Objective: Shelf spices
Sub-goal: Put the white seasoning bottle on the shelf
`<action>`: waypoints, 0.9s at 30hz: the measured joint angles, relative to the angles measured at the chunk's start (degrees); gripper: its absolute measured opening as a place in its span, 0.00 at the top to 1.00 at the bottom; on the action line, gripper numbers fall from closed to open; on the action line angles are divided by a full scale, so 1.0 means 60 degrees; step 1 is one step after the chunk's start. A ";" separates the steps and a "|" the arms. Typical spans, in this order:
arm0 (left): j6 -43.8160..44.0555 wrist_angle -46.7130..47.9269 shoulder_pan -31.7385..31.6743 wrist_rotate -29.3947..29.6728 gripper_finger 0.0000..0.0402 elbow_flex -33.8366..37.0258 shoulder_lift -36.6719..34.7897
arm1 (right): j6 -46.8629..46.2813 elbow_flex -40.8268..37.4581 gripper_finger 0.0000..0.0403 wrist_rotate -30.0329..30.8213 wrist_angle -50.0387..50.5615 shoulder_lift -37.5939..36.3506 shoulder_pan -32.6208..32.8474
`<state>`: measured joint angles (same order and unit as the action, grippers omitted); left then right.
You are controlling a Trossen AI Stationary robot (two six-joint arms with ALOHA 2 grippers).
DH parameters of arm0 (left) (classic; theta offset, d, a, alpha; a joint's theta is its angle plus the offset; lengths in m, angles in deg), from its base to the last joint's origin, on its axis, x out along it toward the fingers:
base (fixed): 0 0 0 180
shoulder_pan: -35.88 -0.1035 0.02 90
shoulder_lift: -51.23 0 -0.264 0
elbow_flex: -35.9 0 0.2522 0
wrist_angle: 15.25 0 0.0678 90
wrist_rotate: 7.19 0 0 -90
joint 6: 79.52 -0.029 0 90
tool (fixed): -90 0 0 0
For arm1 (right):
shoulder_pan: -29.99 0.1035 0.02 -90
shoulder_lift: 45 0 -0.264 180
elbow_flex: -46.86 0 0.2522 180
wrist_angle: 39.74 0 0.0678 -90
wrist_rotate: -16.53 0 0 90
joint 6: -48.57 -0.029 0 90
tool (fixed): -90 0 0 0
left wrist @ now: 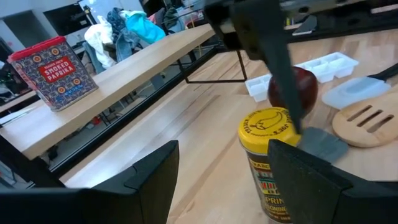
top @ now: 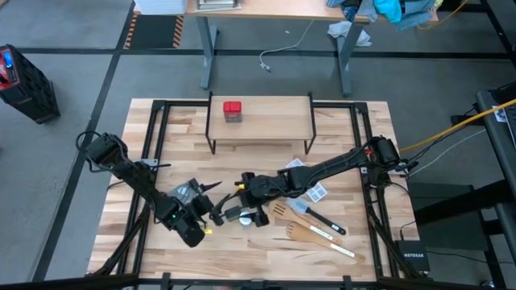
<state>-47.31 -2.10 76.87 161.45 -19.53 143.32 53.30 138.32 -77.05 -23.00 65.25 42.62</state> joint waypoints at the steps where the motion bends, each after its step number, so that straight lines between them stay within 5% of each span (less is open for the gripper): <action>1: 0.0002 0.0005 0.0030 0.0000 0.40 0.0000 0.0000 | -0.0007 0.0004 0.12 0.0105 -0.0011 0.0021 0.0000; 27: 0.0390 -0.0001 0.0798 -0.0082 0.40 0.0000 0.0000 | -0.1702 -0.0003 0.12 -0.1482 0.1423 -0.0674 0.0029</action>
<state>-44.97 -2.11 81.66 160.96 -19.53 143.32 43.09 138.31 -85.94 -14.46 61.21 42.79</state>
